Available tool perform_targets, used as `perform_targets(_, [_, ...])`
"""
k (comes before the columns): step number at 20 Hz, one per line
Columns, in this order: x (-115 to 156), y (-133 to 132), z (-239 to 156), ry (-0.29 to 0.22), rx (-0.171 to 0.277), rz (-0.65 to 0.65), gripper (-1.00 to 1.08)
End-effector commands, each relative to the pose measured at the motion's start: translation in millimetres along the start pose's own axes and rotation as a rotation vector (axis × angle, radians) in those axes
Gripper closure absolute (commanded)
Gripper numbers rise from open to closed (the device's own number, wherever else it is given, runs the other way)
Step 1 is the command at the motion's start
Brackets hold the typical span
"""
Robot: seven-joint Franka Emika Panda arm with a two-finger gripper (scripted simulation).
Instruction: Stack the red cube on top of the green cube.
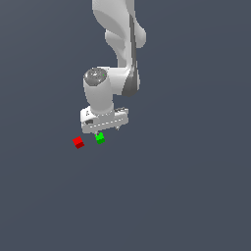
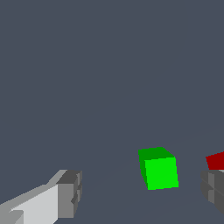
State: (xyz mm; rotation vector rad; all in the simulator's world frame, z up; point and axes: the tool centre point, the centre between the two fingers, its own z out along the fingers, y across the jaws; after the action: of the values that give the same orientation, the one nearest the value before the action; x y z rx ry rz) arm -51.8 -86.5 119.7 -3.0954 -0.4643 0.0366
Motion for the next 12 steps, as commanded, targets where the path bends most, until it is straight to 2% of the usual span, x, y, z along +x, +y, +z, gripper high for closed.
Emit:
perform_targets(1, [-8, 17, 6, 0.002, -0.002, -0.034, -0.92])
perform_targets(12, [-35, 95, 30, 0.011, -0.011, -0.177, -0.92])
